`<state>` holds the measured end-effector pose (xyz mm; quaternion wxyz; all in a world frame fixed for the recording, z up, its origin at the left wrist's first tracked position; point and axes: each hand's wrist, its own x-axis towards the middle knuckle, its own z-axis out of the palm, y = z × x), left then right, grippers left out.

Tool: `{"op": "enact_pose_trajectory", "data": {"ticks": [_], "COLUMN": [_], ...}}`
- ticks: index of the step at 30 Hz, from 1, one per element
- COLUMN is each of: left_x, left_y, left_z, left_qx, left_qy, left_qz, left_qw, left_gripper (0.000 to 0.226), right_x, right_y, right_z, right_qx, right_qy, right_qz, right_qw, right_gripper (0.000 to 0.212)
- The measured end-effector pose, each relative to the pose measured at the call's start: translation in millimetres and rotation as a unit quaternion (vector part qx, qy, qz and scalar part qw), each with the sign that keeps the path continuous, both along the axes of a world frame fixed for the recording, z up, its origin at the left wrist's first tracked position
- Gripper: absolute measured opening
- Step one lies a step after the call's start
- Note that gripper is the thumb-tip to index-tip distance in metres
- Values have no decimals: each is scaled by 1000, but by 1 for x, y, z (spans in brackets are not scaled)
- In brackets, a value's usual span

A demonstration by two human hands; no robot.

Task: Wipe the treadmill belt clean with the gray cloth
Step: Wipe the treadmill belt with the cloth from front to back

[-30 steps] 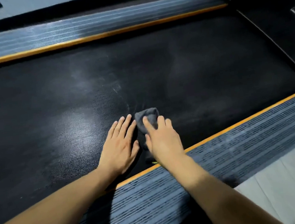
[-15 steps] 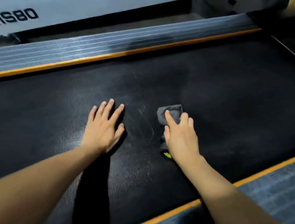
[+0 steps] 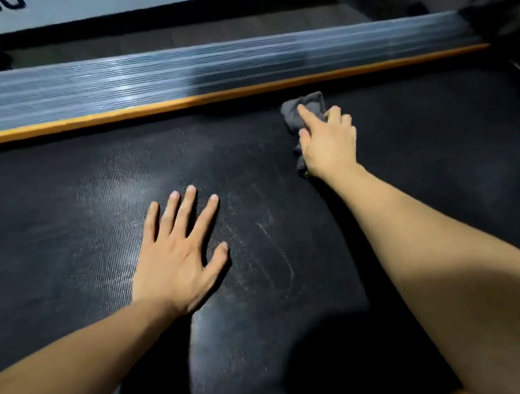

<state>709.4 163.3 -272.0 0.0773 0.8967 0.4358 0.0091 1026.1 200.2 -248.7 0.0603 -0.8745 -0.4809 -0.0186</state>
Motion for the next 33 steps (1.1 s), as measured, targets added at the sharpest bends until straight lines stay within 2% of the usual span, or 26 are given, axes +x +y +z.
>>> {"op": "enact_pose_trajectory", "data": {"ticks": [2,4,6,9,11,13,15,17,19,21,23,25,27,29,31,33], "left_x": [2,2,2,1,1,0,1,1,2,2,2,2,2,2,2,3], "left_y": [1,3,2,2,4,4,3,2,3,3,3,3,4,4,4,3], "left_z": [0,0,0,2,3,4,4,3,1,1,1,1,1,1,0,0], "left_qx": [3,3,-1,-4,-5,-8,-7,-4,-2,-2,-4,-3,-1,0,2,4], "left_qy": [-1,4,1,6,8,1,-3,-6,-9,-10,-8,-3,1,2,-3,-8], "left_qz": [0,-1,-1,-2,-5,-2,-3,0,-2,4,15,24,27,25,28,29], "left_qw": [1000,1000,1000,1000,1000,1000,1000,1000,1000,1000,1000,1000,1000,1000,1000,1000], "left_gripper": [74,75,75,74,74,73,73,73,73,77,83,86,86,84,83,82], "right_x": [6,-9,-47,-118,-128,-98,-51,-11,-2,-29,-85,-135,-148,-117,-70,-17], "right_y": [18,32,41,46,45,41,34,23,17,17,9,-6,-15,-21,-33,-53], "right_z": [-1,-4,-4,-2,-1,-3,-6,-9,-13,-16,-16,-19,-18,-13,-8,-5], "right_qx": [6,16,32,17,12,18,12,1,-3,9,12,25,21,22,23,-22], "right_qy": [34,37,22,29,13,-34,-72,-68,-34,-49,-74,-62,-35,-52,-49,-51], "right_qz": [-59,-56,45,221,254,210,83,-11,-53,-13,94,184,215,172,69,-14], "right_qw": [998,998,998,975,967,977,994,998,998,999,993,981,976,983,996,998], "right_gripper": [47,44,41,45,48,48,47,47,48,47,51,51,52,50,49,52]}}
